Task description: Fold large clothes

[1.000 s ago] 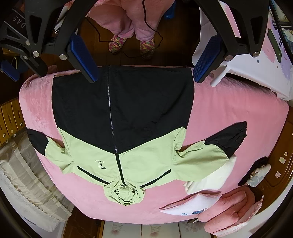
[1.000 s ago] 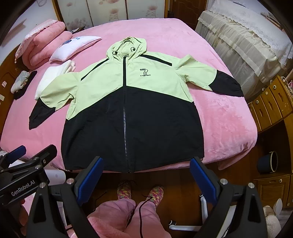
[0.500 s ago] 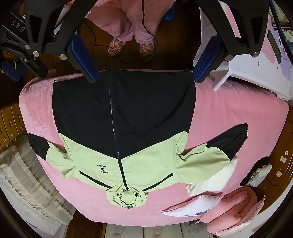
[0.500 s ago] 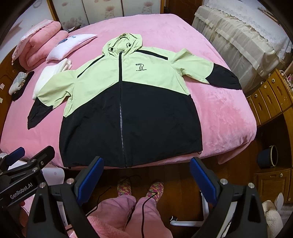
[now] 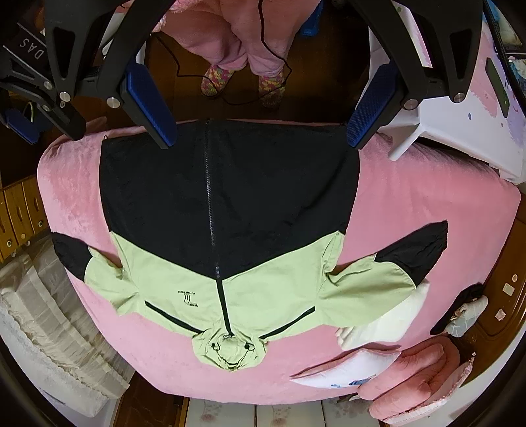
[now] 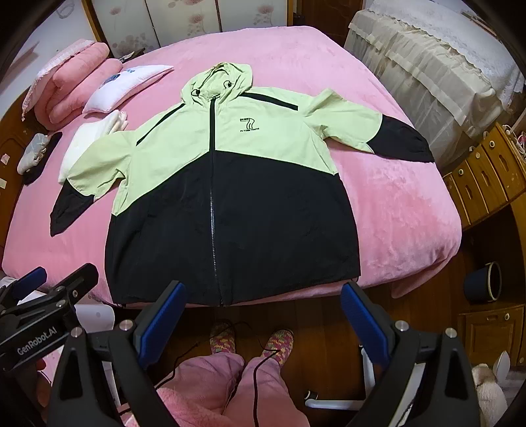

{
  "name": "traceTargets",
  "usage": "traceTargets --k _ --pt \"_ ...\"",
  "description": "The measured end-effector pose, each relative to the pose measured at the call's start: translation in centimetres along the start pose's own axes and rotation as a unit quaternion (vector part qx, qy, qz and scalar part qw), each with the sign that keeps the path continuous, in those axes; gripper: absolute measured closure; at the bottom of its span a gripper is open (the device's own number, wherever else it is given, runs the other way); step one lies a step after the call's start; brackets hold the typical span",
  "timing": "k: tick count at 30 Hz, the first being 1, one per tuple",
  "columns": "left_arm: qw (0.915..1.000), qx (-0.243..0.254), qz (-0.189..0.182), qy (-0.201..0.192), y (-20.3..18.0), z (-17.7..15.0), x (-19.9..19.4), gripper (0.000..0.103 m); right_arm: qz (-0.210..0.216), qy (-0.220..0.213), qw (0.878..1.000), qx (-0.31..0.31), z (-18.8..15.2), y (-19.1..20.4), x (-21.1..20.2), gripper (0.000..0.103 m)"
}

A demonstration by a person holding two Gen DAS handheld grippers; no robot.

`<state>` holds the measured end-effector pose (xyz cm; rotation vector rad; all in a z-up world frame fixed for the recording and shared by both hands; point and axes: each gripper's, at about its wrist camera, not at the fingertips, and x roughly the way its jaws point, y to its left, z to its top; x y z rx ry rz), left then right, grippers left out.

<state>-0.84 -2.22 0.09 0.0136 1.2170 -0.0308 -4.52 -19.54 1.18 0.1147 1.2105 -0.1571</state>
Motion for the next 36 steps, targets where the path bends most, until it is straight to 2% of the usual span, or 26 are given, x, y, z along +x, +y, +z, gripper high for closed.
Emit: traceTargets --k 5,8,11,16,20,22,25,29,31,36 --pt "0.9998 -0.011 -0.008 -0.014 -0.9 0.1 -0.4 0.001 0.011 -0.002 1.0 -0.011 0.8 -0.8 0.1 0.008" --pt "0.9993 -0.014 -0.011 -0.033 -1.9 -0.4 -1.0 0.001 0.04 -0.009 0.999 -0.019 1.1 -1.3 0.1 0.008" --pt "0.9989 -0.014 -0.009 -0.043 -2.5 -1.0 -1.4 0.001 0.05 -0.024 0.998 -0.025 1.1 -2.1 -0.3 0.008" --pt "0.9969 -0.038 -0.043 -0.054 -2.1 -1.2 -2.0 0.001 0.054 -0.04 0.998 -0.018 1.5 -3.4 -0.2 0.008" --pt "0.9957 -0.075 -0.047 -0.028 -0.4 -0.8 -0.4 0.001 0.03 -0.055 0.998 -0.019 2.4 -3.3 0.7 0.008" --pt "0.9918 -0.113 -0.059 -0.002 1.7 -0.6 1.1 0.001 0.02 -0.058 0.998 -0.027 2.6 -3.2 1.5 0.008" --pt "0.9832 -0.165 -0.071 0.029 5.5 -0.3 3.4 0.001 0.016 -0.036 0.999 -0.024 3.1 -2.7 3.3 0.008" --pt "0.9724 -0.228 -0.035 0.033 12.8 1.9 5.6 0.001 0.005 -0.021 1.0 -0.013 4.9 -1.1 4.9 0.008" --pt "0.9629 -0.267 -0.03 0.022 17.0 3.5 6.2 0.001 0.003 -0.023 1.0 -0.02 6.4 0.8 5.5 0.008" --pt "0.9317 -0.362 -0.02 0.008 28.4 6.3 8.8 0.001 0.015 -0.02 0.998 -0.049 10.3 7.3 7.5 0.008"
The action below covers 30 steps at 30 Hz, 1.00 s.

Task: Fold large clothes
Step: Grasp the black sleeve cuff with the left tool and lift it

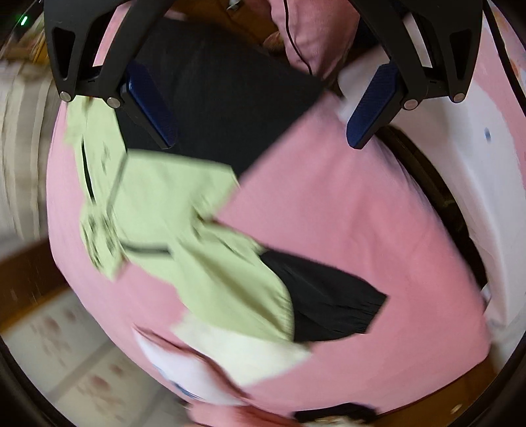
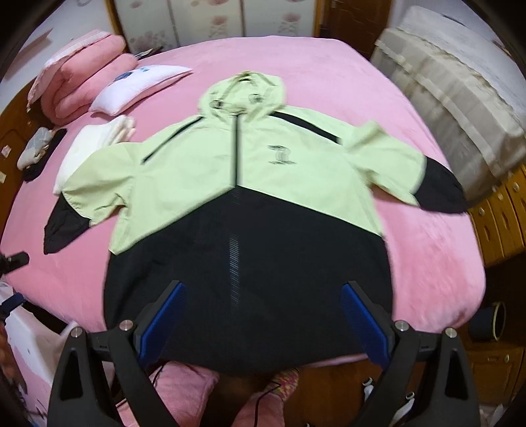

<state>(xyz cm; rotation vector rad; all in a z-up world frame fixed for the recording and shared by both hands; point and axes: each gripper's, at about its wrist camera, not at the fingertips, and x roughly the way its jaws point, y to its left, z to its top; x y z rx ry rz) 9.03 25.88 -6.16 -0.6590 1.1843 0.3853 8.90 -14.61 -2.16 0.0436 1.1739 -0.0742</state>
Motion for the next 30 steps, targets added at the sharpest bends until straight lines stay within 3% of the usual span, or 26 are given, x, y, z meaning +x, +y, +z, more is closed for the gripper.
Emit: traceTargets --k 6,9,12,16,19,21,23,24,25,27,30 --pt "0.9944 -0.094 0.047 -0.001 8.2 10.3 5.7 0.001 0.018 0.027 0.999 -0.031 4.3 9.0 2.6 0.008" --pt "0.985 -0.157 0.07 -0.005 12.6 14.6 10.2 0.002 0.025 0.042 0.998 -0.048 5.2 13.2 4.3 0.008" --pt "0.9749 -0.206 0.08 -0.03 16.3 17.7 14.3 0.011 0.028 0.062 0.994 -0.084 5.3 17.0 6.3 0.008" --pt "0.9654 -0.256 0.046 -0.015 19.2 19.1 19.2 0.033 0.031 0.084 0.988 -0.126 4.7 21.0 8.7 0.008" --pt "0.9558 -0.292 0.035 -0.007 20.6 18.9 21.8 0.034 0.033 0.096 0.986 -0.13 4.2 22.2 9.9 0.008" --pt "0.9517 -0.305 0.031 -0.024 20.9 18.7 22.6 0.036 0.036 0.111 0.984 -0.135 3.7 22.6 10.8 0.008" --pt "0.9473 -0.315 0.034 -0.048 21.1 18.7 22.7 0.056 0.034 0.118 0.983 -0.137 3.3 22.6 11.5 0.008" --pt "0.9469 -0.315 0.027 -0.059 21.1 18.6 22.7 0.075 0.031 0.121 0.983 -0.135 3.2 22.3 11.7 0.008" --pt "0.9481 -0.311 0.013 -0.067 20.9 18.8 22.6 0.083 0.03 0.123 0.983 -0.132 3.2 22.1 12.0 0.008" --pt "0.9514 -0.297 -0.015 -0.082 20.2 18.9 22.4 0.09 0.031 0.128 0.984 -0.118 3.1 21.1 12.4 0.008" --pt "0.9486 -0.286 -0.06 -0.122 19.1 18.7 20.5 0.092 0.032 0.134 0.986 -0.095 3.2 19.6 12.9 0.008"
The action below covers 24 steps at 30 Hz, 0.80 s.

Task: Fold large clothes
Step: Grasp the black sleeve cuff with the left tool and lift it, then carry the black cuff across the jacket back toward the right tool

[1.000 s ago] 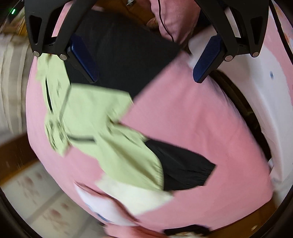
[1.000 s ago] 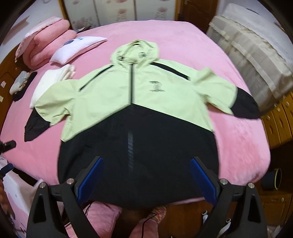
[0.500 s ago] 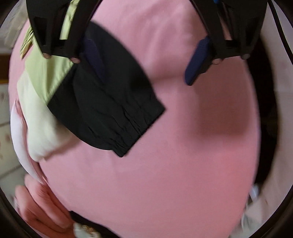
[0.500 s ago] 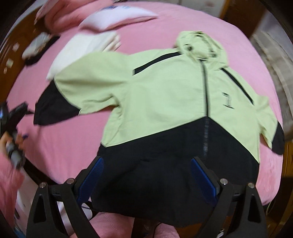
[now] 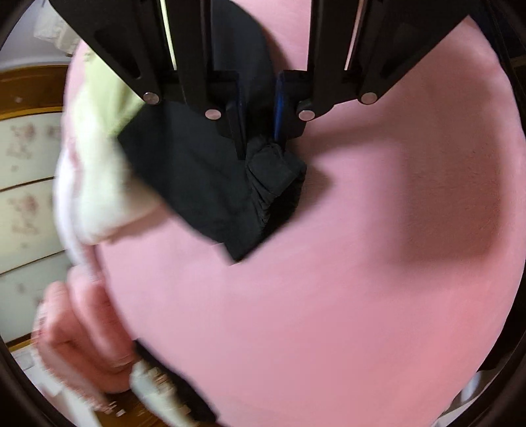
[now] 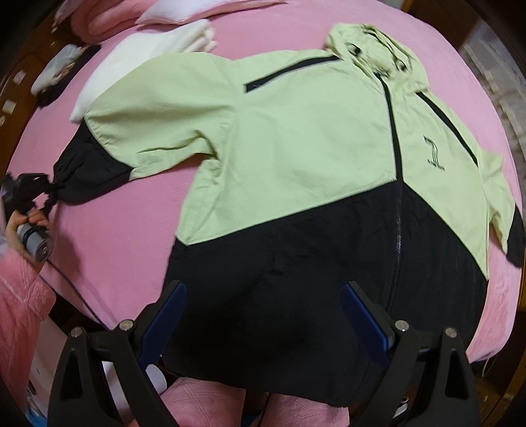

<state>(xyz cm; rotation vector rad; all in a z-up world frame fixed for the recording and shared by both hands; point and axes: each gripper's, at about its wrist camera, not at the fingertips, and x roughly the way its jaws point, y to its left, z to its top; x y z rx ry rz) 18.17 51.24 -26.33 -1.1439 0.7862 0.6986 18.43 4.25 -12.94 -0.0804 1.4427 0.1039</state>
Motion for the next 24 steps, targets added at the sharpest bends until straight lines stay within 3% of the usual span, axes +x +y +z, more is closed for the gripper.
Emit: traceTargets --k 3,7,10,13,15,19,20,24 --pt "0.9984 0.019 -0.04 -0.034 -2.2 -1.0 -3.1 0.092 0.009 0.005 0.999 0.03 0.5 -1.9 0.0 0.008" --pt "0.9915 0.061 -0.094 -0.066 -6.2 -2.9 -8.1 0.093 0.03 -0.027 0.997 0.069 1.9 -4.8 -1.5 0.008" --pt "0.9809 0.12 -0.125 -0.088 -10.8 -5.5 -11.7 0.093 0.042 -0.068 0.993 0.086 3.2 -7.2 -3.1 0.008" --pt "0.9668 0.178 -0.164 -0.08 -16.0 -9.7 -14.3 0.093 0.062 -0.118 0.986 0.099 4.0 -10.4 -4.8 0.008" --pt "0.9534 0.225 -0.19 -0.064 -20.1 -13.2 -15.0 0.093 0.073 -0.146 0.981 0.104 4.4 -12.5 -5.7 0.008" --pt "0.916 0.328 -0.228 -0.035 -27.5 -20.9 -15.6 0.093 0.071 -0.193 0.971 0.119 4.9 -17.2 -6.8 0.008" --pt "0.9018 0.365 -0.23 -0.023 -29.8 -23.8 -15.0 0.093 0.069 -0.205 0.968 0.124 5.0 -18.7 -7.0 0.008" --pt "0.8671 0.449 -0.214 0.029 -34.4 -32.9 -11.2 0.093 0.051 -0.214 0.966 0.138 5.8 -22.7 -6.1 0.008"
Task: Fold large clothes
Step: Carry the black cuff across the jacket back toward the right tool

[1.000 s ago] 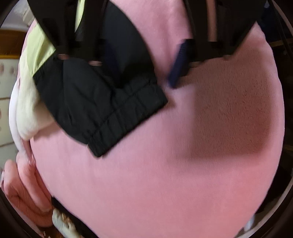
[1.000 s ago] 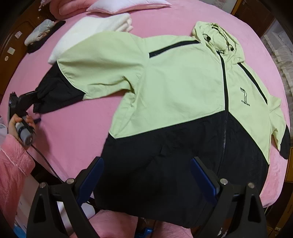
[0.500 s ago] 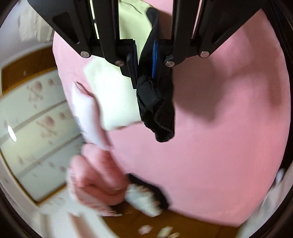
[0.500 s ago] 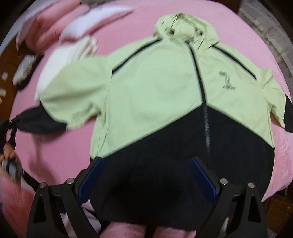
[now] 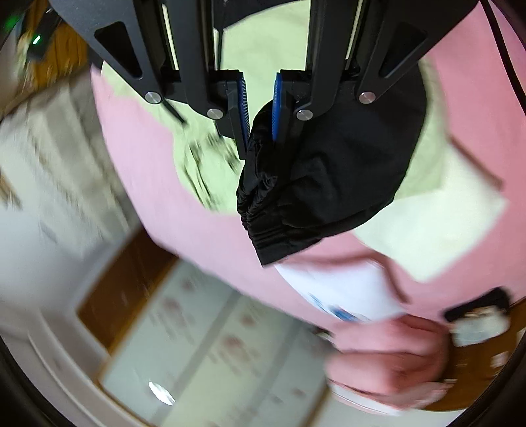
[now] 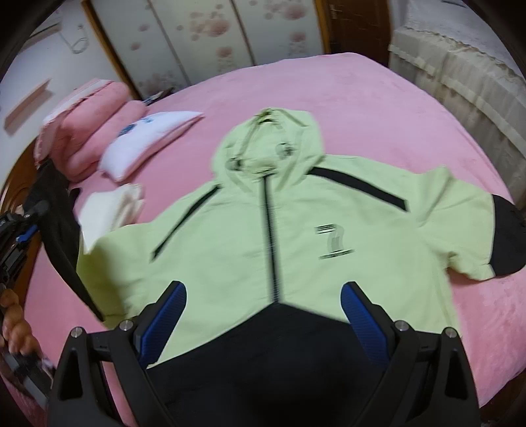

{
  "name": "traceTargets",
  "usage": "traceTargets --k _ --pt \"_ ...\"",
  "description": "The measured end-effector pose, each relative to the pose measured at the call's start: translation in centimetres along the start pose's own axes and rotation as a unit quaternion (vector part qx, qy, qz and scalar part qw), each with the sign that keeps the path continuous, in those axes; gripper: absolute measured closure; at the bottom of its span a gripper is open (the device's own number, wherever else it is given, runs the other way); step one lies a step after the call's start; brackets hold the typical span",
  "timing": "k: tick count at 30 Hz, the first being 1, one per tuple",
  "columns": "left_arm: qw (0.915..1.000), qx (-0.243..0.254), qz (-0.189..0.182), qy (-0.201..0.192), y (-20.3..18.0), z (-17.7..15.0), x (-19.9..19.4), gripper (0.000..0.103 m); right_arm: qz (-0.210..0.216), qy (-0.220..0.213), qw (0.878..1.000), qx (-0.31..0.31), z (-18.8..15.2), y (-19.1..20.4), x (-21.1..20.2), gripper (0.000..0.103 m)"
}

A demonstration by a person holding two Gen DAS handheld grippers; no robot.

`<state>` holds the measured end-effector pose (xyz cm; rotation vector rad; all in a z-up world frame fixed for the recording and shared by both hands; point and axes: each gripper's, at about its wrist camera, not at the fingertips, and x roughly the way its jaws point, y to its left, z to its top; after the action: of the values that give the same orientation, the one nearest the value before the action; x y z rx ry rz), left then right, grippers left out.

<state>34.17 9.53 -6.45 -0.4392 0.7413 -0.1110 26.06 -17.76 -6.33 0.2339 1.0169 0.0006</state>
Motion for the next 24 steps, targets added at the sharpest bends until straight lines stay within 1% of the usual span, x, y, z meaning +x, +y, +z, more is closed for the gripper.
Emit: traceTargets --k 2,4,6,7,9,10,11,12,13,14,15,16,17,18,19,22,23,24 --pt "0.9992 0.018 -0.001 0.037 -2.7 -2.2 4.2 0.093 -0.015 0.002 1.0 0.017 0.4 -2.2 1.1 0.008" --pt "0.9959 0.042 0.02 0.078 -4.0 -5.2 8.7 0.093 -0.018 0.004 0.999 0.032 0.4 -4.2 2.3 0.008" --pt "0.9887 0.063 0.057 0.124 -4.7 -8.2 13.0 0.093 -0.021 0.018 0.998 0.048 0.4 -6.3 4.0 0.008" --pt "0.9844 0.066 0.069 0.148 -4.8 -9.7 14.6 0.093 -0.021 0.029 0.998 0.053 0.4 -7.2 4.6 0.008" --pt "0.9757 0.066 0.084 0.191 -4.8 -12.9 16.7 0.092 -0.022 0.043 0.997 0.067 0.0 -8.5 5.6 0.008" --pt "0.9724 0.064 0.089 0.206 -4.8 -14.0 17.4 0.088 -0.022 0.047 0.996 0.074 -0.1 -9.0 6.0 0.008" --pt "0.9709 0.063 0.09 0.213 -4.1 -14.8 17.6 0.084 -0.019 0.049 0.995 0.081 -0.2 -9.5 6.4 0.008" --pt "0.9685 0.06 0.087 0.226 -3.8 -15.0 18.0 0.066 -0.014 0.05 0.995 0.083 -0.4 -9.8 6.7 0.008" --pt "0.9663 0.055 0.082 0.238 -3.6 -15.6 18.0 0.041 -0.009 0.051 0.995 0.085 -0.5 -9.9 7.0 0.008" --pt "0.9644 0.046 0.075 0.249 -3.3 -15.5 18.2 0.032 -0.004 0.054 0.995 0.086 -0.6 -9.9 7.2 0.008" --pt "0.9638 0.036 0.069 0.255 -2.7 -15.6 17.7 0.027 0.004 0.058 0.995 0.085 -0.7 -10.0 7.6 0.008" --pt "0.9635 0.029 0.075 0.255 -2.3 -15.3 17.4 0.027 0.01 0.062 0.994 0.084 -0.6 -9.9 8.0 0.008" --pt "0.9628 0.022 0.091 0.253 -2.4 -15.3 16.3 0.027 0.016 0.066 0.994 0.083 -0.6 -9.9 8.4 0.008" --pt "0.9622 0.013 0.107 0.25 -2.3 -14.9 15.2 0.025 0.026 0.069 0.994 0.084 -0.5 -9.8 8.9 0.008" --pt "0.9622 0.005 0.115 0.247 -2.0 -14.5 14.4 0.023 0.033 0.072 0.993 0.085 -0.4 -9.5 9.3 0.008" --pt "0.9626 -0.017 0.138 0.233 -0.9 -13.8 10.6 0.02 0.083 0.08 0.988 0.1 0.0 -8.2 10.5 0.008" --pt "0.9609 -0.024 0.158 0.226 -0.3 -13.8 9.6 0.019 0.103 0.083 0.986 0.106 0.0 -7.7 11.0 0.008" --pt "0.9581 -0.03 0.178 0.222 0.5 -14.1 8.5 0.018 0.133 0.088 0.98 0.115 0.1 -6.9 11.8 0.008"
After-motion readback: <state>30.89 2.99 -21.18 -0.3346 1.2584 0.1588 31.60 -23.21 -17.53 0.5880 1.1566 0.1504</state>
